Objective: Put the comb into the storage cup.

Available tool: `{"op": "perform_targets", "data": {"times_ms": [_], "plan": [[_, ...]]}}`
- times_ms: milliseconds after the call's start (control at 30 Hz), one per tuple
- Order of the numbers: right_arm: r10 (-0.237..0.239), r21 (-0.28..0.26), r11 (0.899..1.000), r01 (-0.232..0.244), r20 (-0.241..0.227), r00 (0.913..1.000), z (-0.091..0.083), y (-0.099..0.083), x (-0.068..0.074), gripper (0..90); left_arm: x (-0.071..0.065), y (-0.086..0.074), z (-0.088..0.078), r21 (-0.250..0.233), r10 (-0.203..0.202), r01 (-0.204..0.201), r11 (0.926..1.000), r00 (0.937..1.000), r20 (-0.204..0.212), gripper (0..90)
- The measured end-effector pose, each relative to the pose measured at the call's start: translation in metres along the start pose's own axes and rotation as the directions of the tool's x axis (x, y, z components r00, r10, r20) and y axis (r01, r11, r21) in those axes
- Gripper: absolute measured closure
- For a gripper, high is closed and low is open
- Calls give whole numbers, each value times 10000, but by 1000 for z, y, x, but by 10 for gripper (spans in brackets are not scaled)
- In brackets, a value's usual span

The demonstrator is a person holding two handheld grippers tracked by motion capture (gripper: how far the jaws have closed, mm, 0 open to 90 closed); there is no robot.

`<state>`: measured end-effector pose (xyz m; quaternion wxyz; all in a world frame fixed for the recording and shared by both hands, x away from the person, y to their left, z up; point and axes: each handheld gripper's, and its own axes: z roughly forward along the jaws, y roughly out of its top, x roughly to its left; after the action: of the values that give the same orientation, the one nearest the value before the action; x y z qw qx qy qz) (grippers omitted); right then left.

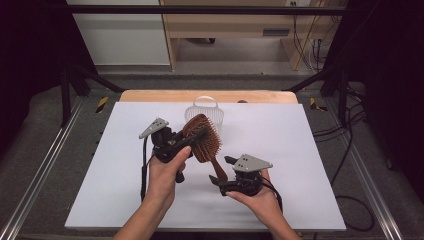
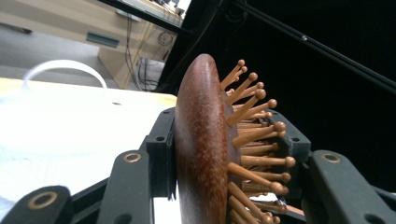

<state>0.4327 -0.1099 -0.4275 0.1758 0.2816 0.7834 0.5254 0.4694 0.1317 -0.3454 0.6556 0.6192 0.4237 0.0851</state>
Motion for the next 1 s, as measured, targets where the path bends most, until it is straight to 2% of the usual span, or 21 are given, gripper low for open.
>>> {"op": "perform_targets", "data": {"times_ms": [133,267,367,467,567,700,833,1000], "plan": [[-312,-251,9992,320,318,9990,-3,-1,0,114,2,5,-4,-202,288,-291,9994,9995,-150,519],[-183,-204,9996,195,590,9981,-10,-5,-6,97,5,9,-7,-398,419,-428,9983,9988,-239,519],[1,-262,9997,26,1015,9948,-20,-8,-14,91,7,12,-9,-485,442,-457,9978,9985,-321,519],[187,-490,9987,-138,1027,9945,-34,-11,-24,70,8,15,-12,-638,372,-394,9972,9987,-358,519],[324,-691,9973,-240,1233,9918,-47,-15,-34,65,9,19,-14,-776,322,-352,9964,9987,-391,518],[567,-799,9958,-441,1630,9850,-63,-23,-44,74,9,27,-16,-970,351,-394,9945,9983,-465,518],[847,-784,9943,-716,1800,9800,-74,-34,-50,66,9,36,-15,-1152,281,-323,9928,9989,-380,518],[816,-870,9943,-622,2406,9672,-78,-42,-57,58,7,49,-7,-1213,511,-570,9910,9974,-510,517]]}}
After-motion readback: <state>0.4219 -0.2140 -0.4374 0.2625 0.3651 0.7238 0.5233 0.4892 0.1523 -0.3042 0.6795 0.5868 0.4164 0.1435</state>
